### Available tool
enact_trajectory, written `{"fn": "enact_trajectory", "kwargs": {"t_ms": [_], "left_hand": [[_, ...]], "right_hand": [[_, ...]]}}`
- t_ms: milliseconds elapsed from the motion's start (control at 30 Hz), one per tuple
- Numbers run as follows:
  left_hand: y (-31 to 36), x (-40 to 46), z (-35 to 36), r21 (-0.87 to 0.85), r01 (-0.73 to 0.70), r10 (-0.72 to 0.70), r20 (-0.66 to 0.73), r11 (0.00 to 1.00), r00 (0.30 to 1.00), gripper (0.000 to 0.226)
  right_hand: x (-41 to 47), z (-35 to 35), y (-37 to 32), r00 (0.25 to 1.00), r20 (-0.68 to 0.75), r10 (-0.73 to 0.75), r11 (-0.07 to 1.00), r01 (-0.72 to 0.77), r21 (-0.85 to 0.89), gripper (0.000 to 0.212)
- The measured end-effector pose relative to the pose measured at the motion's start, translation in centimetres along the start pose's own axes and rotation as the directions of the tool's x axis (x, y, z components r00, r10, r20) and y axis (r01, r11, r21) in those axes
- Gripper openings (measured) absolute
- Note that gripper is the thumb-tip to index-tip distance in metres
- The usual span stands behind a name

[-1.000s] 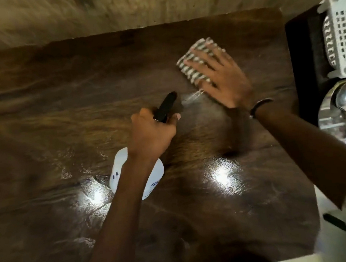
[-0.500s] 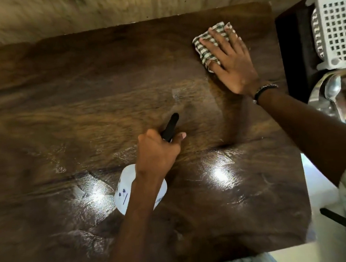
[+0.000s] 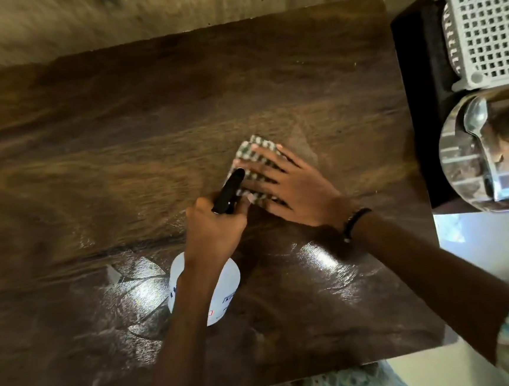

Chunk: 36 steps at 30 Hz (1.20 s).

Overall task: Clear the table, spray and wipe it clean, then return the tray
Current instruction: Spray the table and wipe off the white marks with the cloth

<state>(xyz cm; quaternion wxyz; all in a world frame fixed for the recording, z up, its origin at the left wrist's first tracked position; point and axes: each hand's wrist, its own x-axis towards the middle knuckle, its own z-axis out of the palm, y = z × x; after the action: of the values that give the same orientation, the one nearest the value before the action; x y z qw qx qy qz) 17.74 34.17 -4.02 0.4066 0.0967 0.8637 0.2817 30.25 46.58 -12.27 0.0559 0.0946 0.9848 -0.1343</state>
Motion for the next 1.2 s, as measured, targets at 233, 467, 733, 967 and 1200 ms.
{"fn": "enact_trajectory", "kwargs": {"t_ms": [233, 467, 733, 967, 1200], "left_hand": [[0.3, -0.6, -0.1, -0.053, -0.021, 0.023, 0.025, 0.998, 0.999, 0.027], [0.5, -1.6, 0.8, -0.026, -0.048, 0.049, 0.057, 0.999, 0.997, 0.036], [0.3, -3.0, 1.1, 0.01, -0.087, 0.085, 0.109, 0.996, 0.99, 0.034], [-0.3, -4.1, 2.5, 0.105, -0.092, 0.074, 0.158, 0.99, 0.985, 0.038], [0.0, -6.2, 4.7, 0.175, -0.13, 0.1, 0.169, 0.976, 0.98, 0.048]], "right_hand": [[-3.9, -2.4, 7.1, 0.832, -0.086, 0.548, 0.836, -0.543, 0.076, 0.056], [1.6, -0.5, -0.9, 0.886, -0.105, 0.452, 0.891, -0.443, 0.101, 0.054], [-11.7, 0.9, -0.2, 0.903, -0.067, 0.423, 0.906, -0.421, 0.04, 0.053], [-10.7, 0.3, 1.7, 0.486, -0.177, 0.856, 0.516, -0.823, 0.238, 0.059], [-17.5, 3.4, -6.7, 0.887, -0.062, 0.458, 0.888, -0.452, 0.086, 0.055]]}}
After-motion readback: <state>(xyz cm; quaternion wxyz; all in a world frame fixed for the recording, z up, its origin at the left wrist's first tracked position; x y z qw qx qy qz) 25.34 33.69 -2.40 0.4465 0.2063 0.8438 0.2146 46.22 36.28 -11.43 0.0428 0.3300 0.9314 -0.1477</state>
